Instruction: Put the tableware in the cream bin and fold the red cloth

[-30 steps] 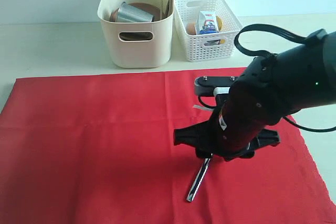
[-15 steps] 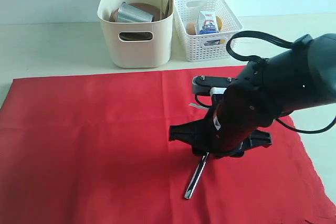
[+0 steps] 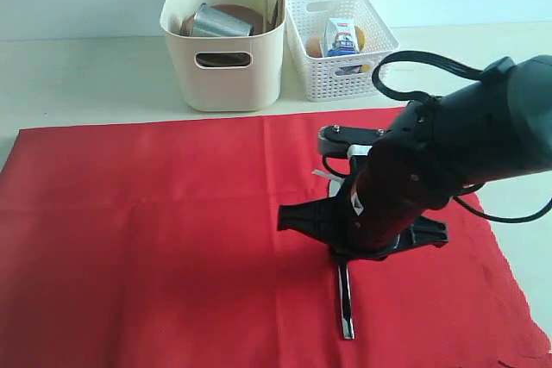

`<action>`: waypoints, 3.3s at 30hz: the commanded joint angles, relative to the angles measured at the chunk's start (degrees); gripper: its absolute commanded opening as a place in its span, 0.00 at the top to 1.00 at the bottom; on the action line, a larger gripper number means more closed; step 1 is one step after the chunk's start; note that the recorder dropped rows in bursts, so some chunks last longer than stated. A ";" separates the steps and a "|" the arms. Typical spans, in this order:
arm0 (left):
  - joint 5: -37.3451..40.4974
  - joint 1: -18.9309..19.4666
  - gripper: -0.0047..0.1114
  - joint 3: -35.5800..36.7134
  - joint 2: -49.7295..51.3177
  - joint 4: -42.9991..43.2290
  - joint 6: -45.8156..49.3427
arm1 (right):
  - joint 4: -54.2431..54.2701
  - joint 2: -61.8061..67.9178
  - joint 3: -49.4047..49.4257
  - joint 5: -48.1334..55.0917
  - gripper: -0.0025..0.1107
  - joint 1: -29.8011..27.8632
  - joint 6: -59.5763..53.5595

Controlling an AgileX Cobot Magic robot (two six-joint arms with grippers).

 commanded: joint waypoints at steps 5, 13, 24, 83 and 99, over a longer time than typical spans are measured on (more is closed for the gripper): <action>-0.35 0.06 0.95 -0.04 -0.33 -0.19 0.24 | -3.65 -8.61 -0.01 -1.57 0.98 -0.14 0.36; -0.35 0.06 0.95 -0.04 -0.33 -0.19 0.24 | -15.07 -12.05 -2.01 -7.71 0.98 -4.09 0.25; -0.35 0.06 0.95 -0.04 -0.33 -0.19 0.24 | -29.49 -11.93 -15.02 -7.82 0.98 -12.33 0.25; -0.35 0.06 0.95 -0.04 -0.33 -0.19 0.24 | 6.97 17.70 -35.46 15.99 0.67 -8.15 -35.62; -0.35 0.06 0.95 -0.04 -0.33 -0.19 0.24 | 5.62 20.11 -35.46 15.27 0.95 -8.15 -35.84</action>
